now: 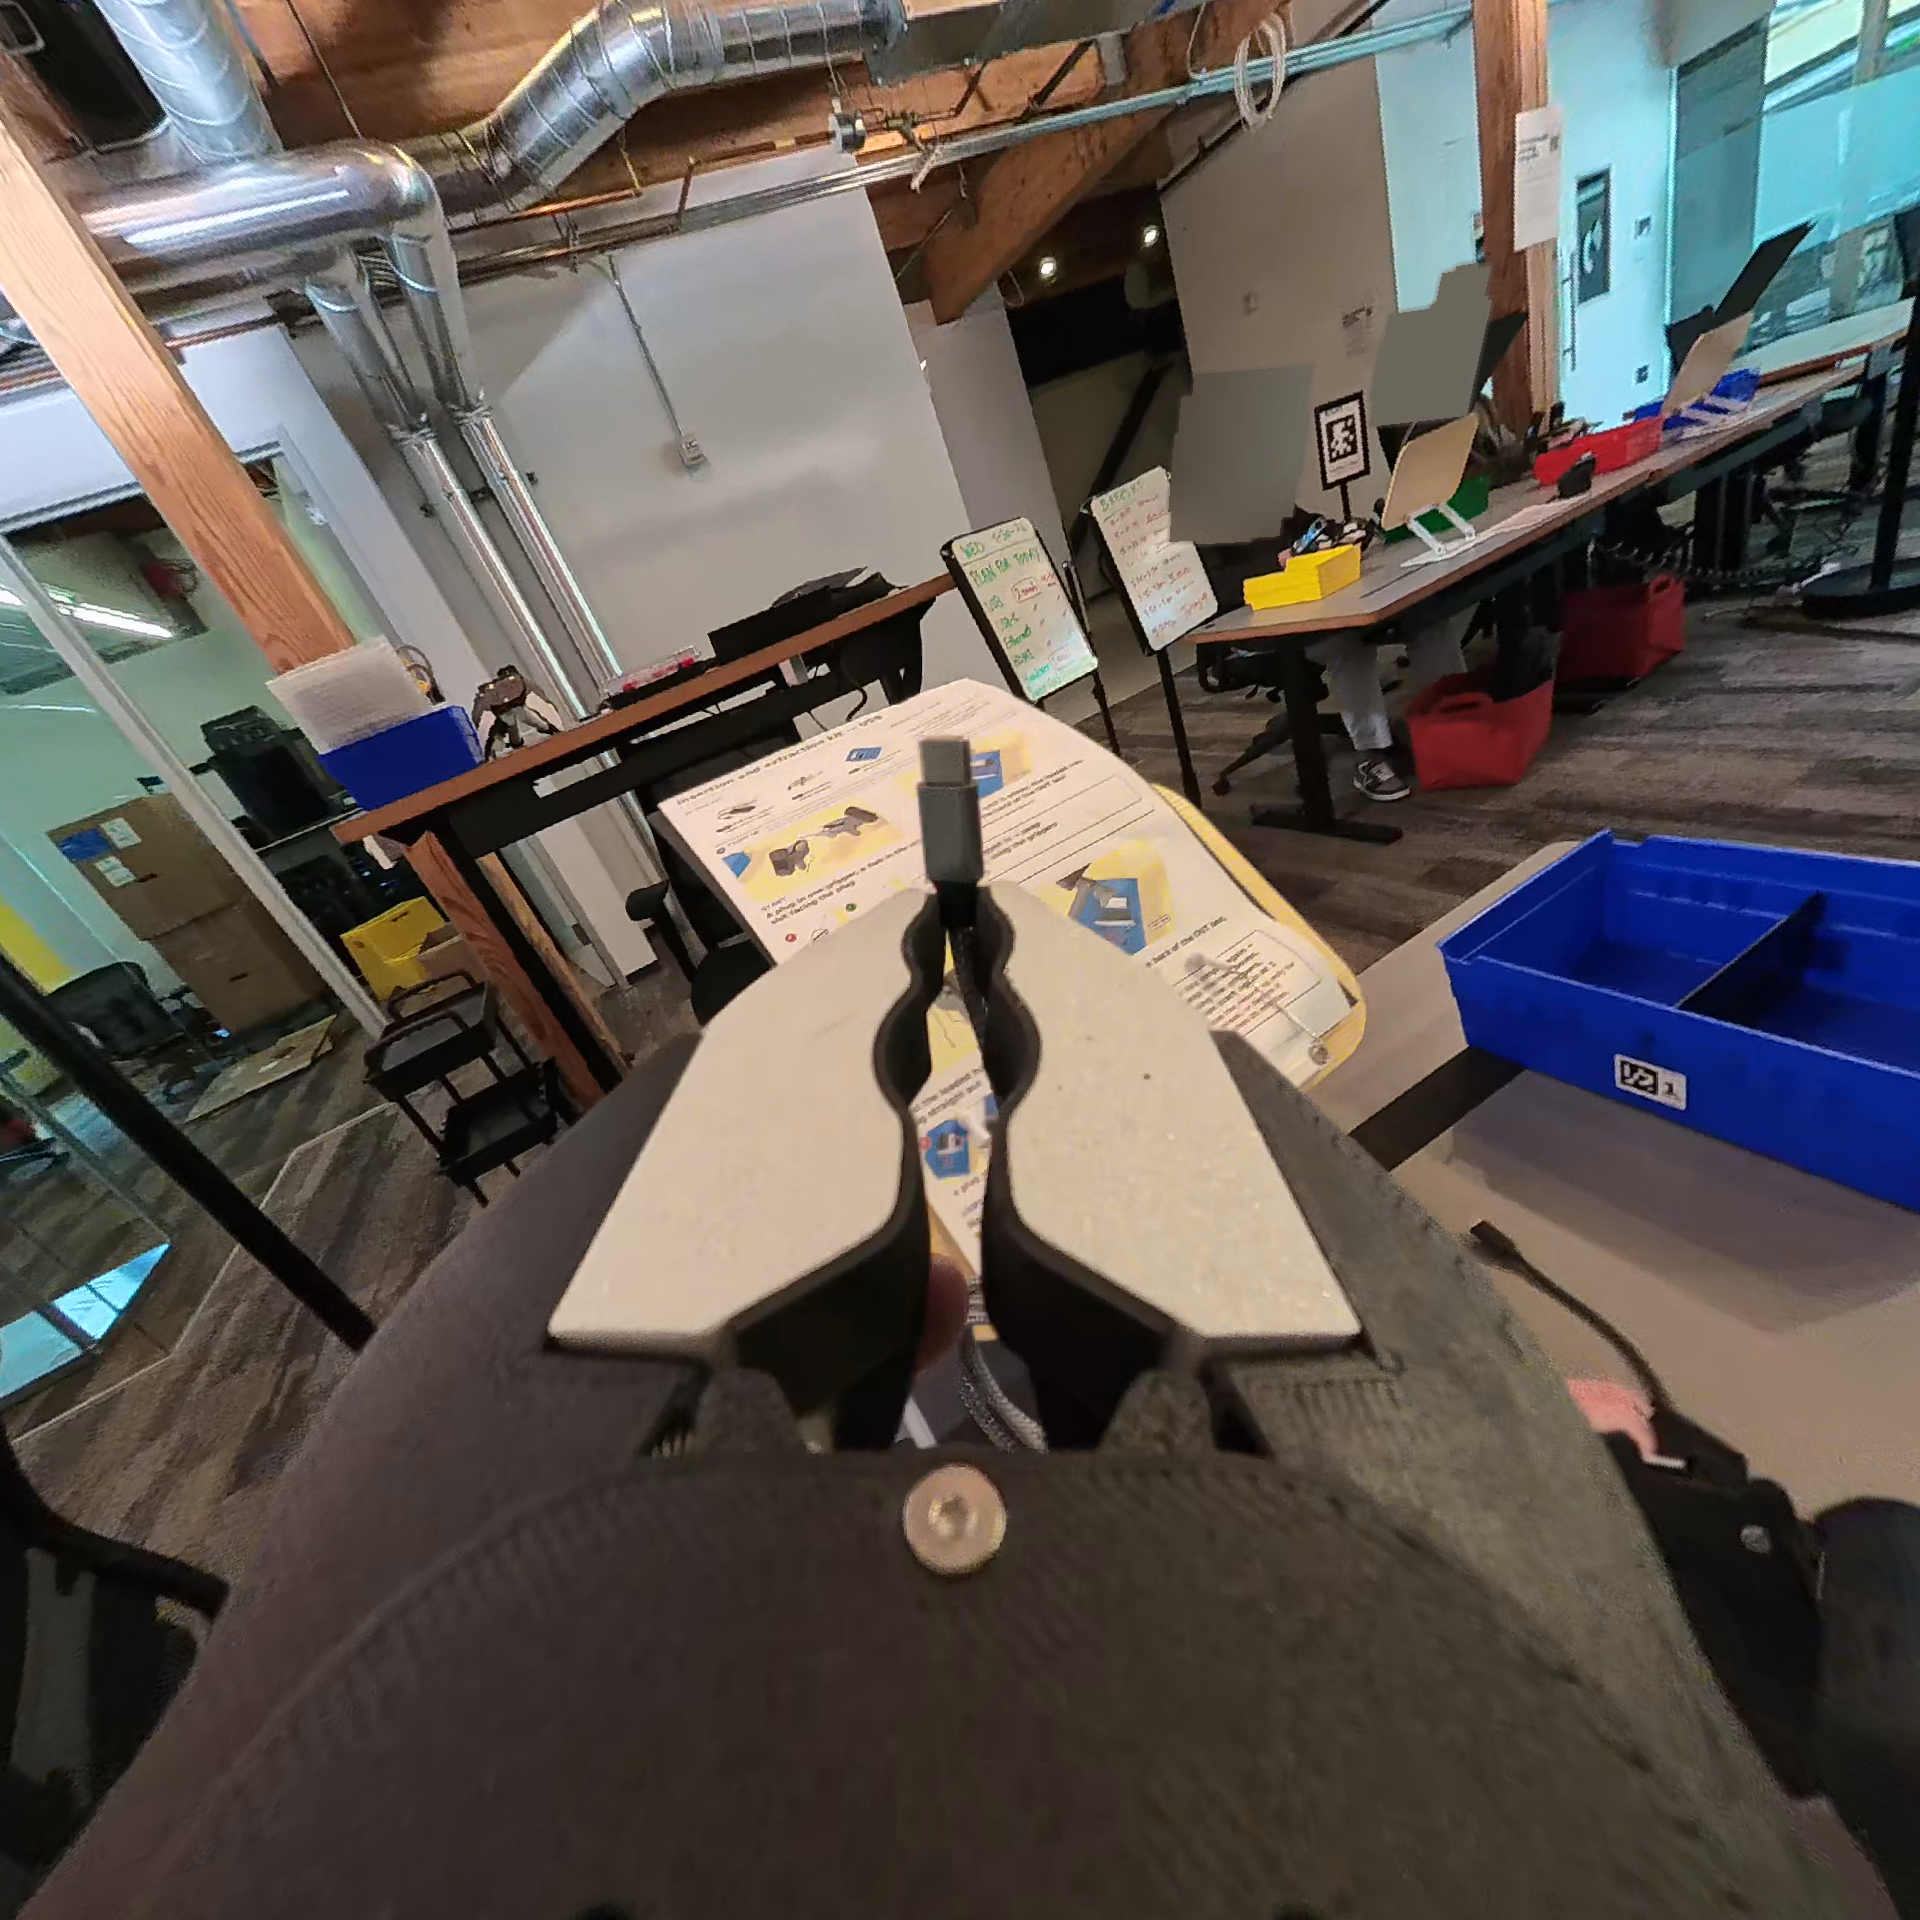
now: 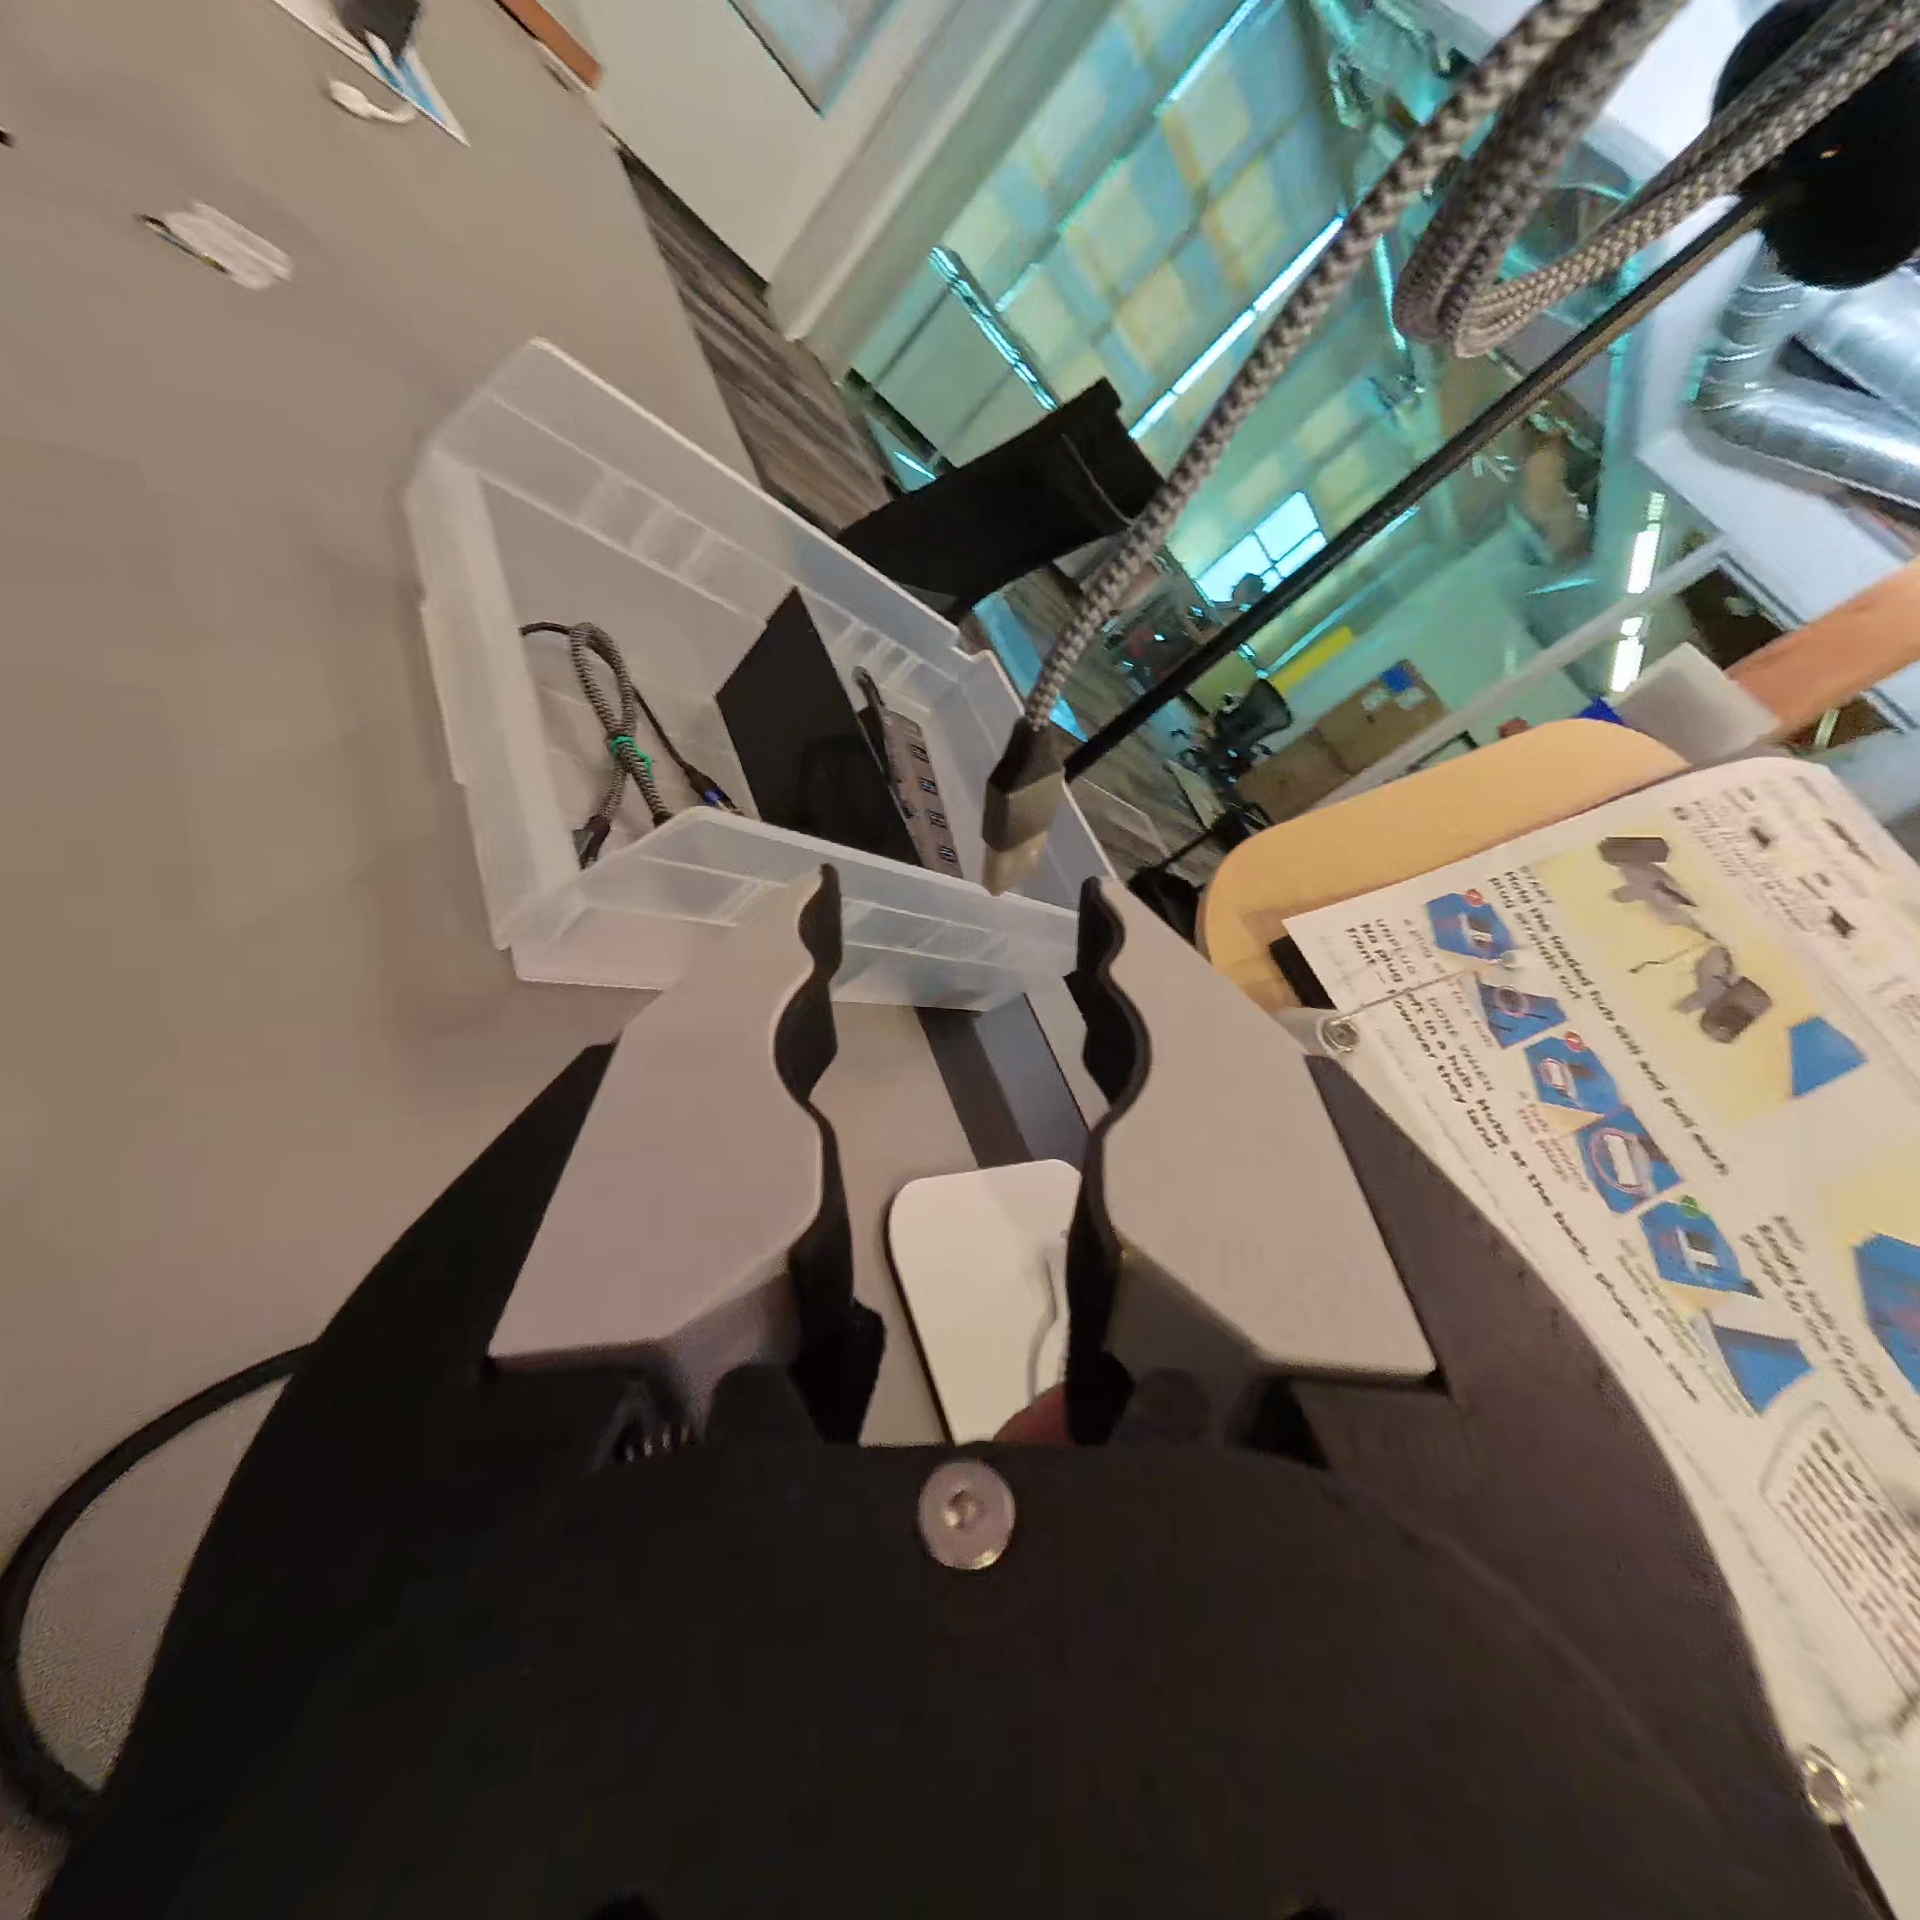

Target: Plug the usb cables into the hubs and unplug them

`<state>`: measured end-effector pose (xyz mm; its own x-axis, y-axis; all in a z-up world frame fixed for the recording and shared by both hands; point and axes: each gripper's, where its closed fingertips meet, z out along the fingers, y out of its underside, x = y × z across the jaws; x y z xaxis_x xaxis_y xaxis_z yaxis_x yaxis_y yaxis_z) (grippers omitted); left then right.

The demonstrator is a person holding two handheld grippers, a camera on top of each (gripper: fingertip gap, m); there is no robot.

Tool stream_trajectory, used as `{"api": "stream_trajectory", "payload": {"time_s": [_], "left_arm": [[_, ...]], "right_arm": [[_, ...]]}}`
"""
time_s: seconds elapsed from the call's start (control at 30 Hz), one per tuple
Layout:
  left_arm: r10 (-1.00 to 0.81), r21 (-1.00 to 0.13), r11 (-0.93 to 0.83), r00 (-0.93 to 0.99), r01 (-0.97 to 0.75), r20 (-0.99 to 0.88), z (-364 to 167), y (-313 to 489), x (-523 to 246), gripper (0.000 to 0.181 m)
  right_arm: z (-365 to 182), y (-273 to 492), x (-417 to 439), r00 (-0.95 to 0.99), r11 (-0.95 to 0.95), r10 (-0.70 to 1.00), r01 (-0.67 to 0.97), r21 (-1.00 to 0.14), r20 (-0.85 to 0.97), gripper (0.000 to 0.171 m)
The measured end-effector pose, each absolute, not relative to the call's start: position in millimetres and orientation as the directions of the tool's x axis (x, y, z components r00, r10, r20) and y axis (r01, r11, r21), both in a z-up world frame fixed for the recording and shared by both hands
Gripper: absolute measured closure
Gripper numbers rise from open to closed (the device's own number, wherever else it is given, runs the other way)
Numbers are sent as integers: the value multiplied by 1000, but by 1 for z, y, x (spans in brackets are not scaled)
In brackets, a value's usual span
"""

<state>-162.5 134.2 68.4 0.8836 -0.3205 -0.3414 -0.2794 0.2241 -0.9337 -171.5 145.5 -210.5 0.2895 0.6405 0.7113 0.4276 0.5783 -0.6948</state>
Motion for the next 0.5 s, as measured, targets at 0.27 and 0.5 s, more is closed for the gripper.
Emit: {"api": "stream_trajectory", "payload": {"time_s": [0.27,0.5], "left_arm": [[-347,-942,232,884,-243,-313,72,128,-150,177],[-346,-941,238,884,-240,-313,74,124,-147,177]], "right_arm": [[-200,148,-171,391,582,563,438,-685,728,136],[-191,136,-174,391,619,547,405,-672,740,162]]}}
